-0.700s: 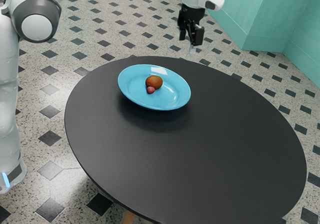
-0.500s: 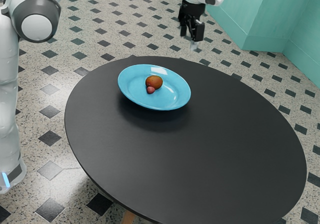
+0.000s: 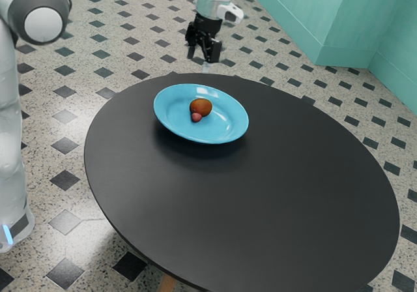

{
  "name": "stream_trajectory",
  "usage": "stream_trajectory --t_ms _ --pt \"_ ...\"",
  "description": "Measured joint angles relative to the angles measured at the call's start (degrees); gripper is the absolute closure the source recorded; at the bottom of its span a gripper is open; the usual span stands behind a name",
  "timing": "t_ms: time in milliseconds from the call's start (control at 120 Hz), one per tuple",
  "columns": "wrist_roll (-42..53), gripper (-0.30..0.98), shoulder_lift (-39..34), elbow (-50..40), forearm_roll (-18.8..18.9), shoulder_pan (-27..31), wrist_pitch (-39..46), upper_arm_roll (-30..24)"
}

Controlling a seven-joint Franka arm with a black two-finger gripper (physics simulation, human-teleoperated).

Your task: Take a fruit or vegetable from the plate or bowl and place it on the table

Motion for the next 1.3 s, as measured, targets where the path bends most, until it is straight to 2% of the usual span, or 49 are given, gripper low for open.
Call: stream_trajectory --t_ms 167,350,408,542,625,867,1100,1300 --pt "1.0 0.00 -1.2 -4.4 -0.2 3.8 2.8 -0.1" --pt "1.5 0.00 2.1 -4.6 -0.3 7.1 8.6 -0.4" --pt "1.6 0.00 2.7 -4.0 -0.2 3.4 10.4 -0.4" --pt "1.7 0.00 3.1 -3.7 -0.2 -12.6 12.9 -0.3" --pt "2.0 0.00 3.0 -4.1 -0.1 -16.5 13.7 0.3" --pt "3.1 0.00 2.9 -4.2 0.0 -8.6 13.3 2.0" --pt "3.7 0.00 2.8 -5.1 0.0 -11.3 11.1 4.2" --pt "4.1 0.00 -0.9 -10.0 0.0 -11.8 9.9 7.3"
